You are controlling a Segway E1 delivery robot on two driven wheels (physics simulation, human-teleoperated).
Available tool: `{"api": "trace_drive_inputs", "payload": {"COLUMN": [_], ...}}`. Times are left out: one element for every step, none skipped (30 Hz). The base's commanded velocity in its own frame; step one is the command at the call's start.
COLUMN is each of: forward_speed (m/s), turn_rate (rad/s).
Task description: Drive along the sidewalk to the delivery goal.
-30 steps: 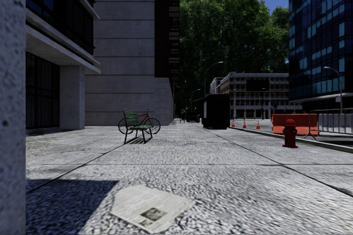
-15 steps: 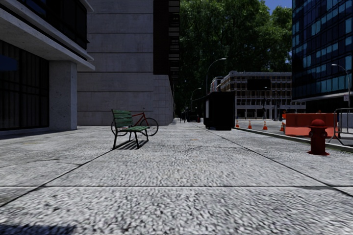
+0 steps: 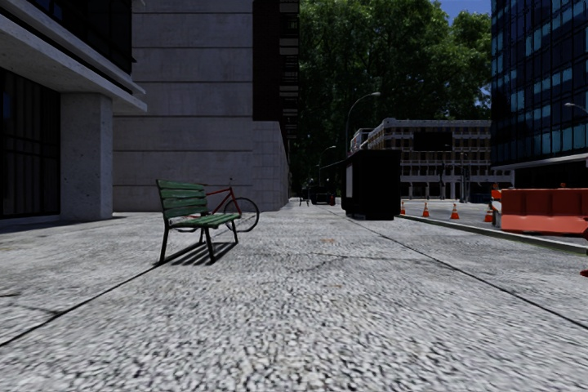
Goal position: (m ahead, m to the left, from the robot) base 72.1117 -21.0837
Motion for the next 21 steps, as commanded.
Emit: {"api": "trace_drive_inputs", "payload": {"forward_speed": [2.0,2.0,2.0,2.0,2.0,2.0,2.0,2.0,2.0,2.0,2.0,2.0,2.0,2.0,2.0,2.0,2.0,2.0,2.0,2.0,2.0], "turn_rate": [0.0,0.0,0.0,0.0,0.0,0.0,0.0,0.0,0.0,0.0,0.0,0.0,0.0,0.0,0.0,0.0,0.0,0.0,0.0,0.0,0.0]}}
